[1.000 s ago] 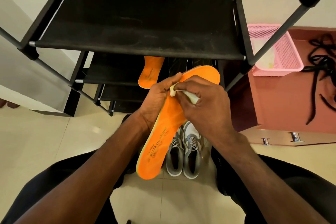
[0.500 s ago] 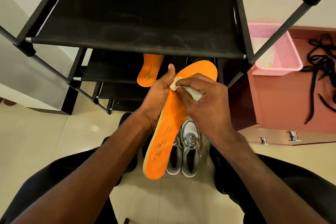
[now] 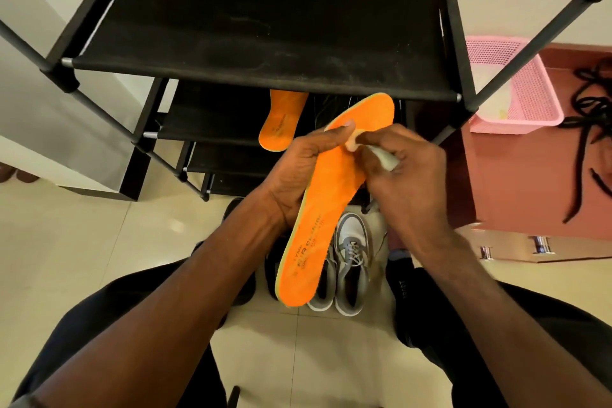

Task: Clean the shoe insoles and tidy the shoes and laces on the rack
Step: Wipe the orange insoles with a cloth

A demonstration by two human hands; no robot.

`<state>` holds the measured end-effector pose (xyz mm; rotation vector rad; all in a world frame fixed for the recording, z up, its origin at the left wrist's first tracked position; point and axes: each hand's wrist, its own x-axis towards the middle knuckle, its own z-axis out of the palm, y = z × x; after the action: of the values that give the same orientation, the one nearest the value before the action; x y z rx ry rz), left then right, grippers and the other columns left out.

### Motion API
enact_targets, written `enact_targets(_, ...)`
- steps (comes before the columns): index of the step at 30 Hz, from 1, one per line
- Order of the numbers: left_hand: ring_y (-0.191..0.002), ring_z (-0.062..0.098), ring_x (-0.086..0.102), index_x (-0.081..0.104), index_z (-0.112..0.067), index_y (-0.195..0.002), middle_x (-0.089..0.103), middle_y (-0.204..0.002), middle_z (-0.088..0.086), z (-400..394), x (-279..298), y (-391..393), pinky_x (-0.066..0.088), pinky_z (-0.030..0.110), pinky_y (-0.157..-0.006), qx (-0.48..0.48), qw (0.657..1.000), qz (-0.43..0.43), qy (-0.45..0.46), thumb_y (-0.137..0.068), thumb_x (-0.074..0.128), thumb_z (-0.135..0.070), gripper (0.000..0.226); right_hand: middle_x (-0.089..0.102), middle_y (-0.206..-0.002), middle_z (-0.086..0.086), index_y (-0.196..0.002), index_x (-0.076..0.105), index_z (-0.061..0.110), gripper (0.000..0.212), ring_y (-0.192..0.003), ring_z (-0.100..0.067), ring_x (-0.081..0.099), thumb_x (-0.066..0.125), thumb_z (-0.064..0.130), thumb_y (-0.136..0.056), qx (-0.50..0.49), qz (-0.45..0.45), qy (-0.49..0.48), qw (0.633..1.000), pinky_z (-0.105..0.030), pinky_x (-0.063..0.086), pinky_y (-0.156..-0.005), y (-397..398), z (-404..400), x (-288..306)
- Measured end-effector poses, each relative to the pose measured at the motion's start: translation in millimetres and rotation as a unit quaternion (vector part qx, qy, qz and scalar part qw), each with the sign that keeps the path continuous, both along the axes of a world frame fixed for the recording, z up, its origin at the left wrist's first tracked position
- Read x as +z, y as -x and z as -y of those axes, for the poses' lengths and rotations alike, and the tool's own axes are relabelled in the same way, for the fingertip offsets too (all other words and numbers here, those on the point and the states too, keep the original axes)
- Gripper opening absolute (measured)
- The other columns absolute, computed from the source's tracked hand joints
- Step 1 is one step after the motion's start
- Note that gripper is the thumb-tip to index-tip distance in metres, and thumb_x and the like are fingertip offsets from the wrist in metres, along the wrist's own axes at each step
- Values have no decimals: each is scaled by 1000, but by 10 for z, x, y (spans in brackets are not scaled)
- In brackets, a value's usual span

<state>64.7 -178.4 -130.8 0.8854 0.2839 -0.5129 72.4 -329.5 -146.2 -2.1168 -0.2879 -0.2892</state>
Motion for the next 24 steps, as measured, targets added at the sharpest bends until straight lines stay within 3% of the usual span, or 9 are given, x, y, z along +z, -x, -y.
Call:
enact_targets(3,-101,29,68,62,-7,-132,70,-114,16,-62,20,-8,54,45,-98,35,999,-10,23,-108,42,-39,44,75,-104,9,-104,81,19,13,-89,-14,72,73,18,-94,41,40,49,997,-42,59,-71,93,-108,-6)
enact_targets(6,-85,23,73,66,-12,-118,76,-97,9,-54,45,-5,62,38,-78,33,999,6,-24,-110,37,-41,41,74,-106,10,-108,80,22,17,-87,-15,71,72,23,-94,-50,49,101,992,-41,59,-70,-21,-20,40)
enact_targets(10,-77,21,74,64,-17,-113,77,-90,6,7,53,12,62,37,-70,15,999,17,-45,-111,33,-42,40,74,-104,11,-108,81,20,21,-91,-9,70,70,18,-91,-121,9,46,992,-39,59,-81,-179,180,56)
enact_targets(13,-73,16,74,65,-15,-106,76,-82,3,-5,10,13,62,31,-67,25,999,10,-17,-111,29,-43,46,73,-101,12,-104,82,18,17,-89,-8,70,73,12,-91,-10,-3,21,1000,-41,59,-78,-32,67,26)
enact_targets(16,-88,22,75,65,-7,-116,76,-97,10,-45,-49,-4,62,34,-78,32,999,-11,37,-109,28,-51,58,72,-99,14,-102,81,20,14,-83,-12,71,74,13,-92,106,13,47,993,-41,58,-69,134,-92,19)
enact_targets(21,-70,17,75,72,-15,-98,77,-83,6,16,-26,2,62,31,-62,37,999,-9,-2,-110,30,-45,53,74,-103,13,-106,81,28,17,-84,-14,70,73,22,-92,-73,17,115,991,-41,60,-71,-90,81,96)
enact_targets(24,-54,10,68,72,-17,-83,70,-64,0,45,-48,-8,57,24,-52,51,998,-10,-23,-111,29,-41,57,75,-102,12,-105,81,23,16,-87,-13,71,75,17,-91,-71,2,84,994,-42,60,-75,-105,98,63)
